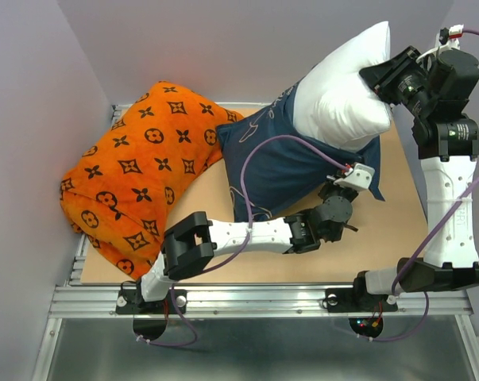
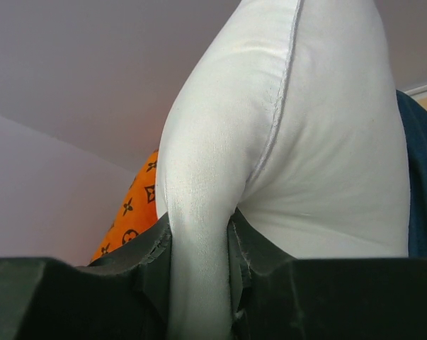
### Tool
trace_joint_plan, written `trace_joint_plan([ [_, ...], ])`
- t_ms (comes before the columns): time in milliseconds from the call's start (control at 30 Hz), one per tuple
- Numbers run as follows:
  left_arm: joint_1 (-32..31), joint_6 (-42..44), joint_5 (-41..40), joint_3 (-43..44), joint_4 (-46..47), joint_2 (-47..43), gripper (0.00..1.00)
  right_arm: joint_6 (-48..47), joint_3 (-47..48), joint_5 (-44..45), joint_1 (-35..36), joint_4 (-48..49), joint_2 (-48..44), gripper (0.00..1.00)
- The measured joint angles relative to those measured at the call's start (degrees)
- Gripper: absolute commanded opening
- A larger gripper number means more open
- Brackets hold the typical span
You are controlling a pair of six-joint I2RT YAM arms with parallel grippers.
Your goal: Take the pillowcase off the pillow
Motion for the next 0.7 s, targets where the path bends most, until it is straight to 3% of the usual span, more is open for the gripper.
trace_joint_plan([
  [233, 1.3, -5.4, -0.8, -3.0, -2.3, -1.6, 0.00, -0.5, 1.6, 0.5, 0.0, -1.7, 0.3, 0.01],
  [500, 1.1, -25.3, -0.4, -24.0, -11.3, -12.6, 0.00, -1.3, 6.9, 2.1, 0.0, -5.1, 3.6, 0.01],
  [600, 0.8, -28.3, -0.4, -28.9, -12.7, -13.9, 0.00, -1.3, 8.9, 2.1, 0.0, -5.6, 5.1, 0.01],
  [667, 0.0, -27.7, 0.0, -30.4, -12.3, -13.9, 0.14, -1.2, 9.5, 2.1, 0.0, -5.6, 5.8, 0.01],
  [700, -0.8, -26.8, 0.4, -30.6, -11.8, -13.9, 0.31, -1.2, 9.5, 2.1, 0.0, -5.7, 5.9, 0.01],
])
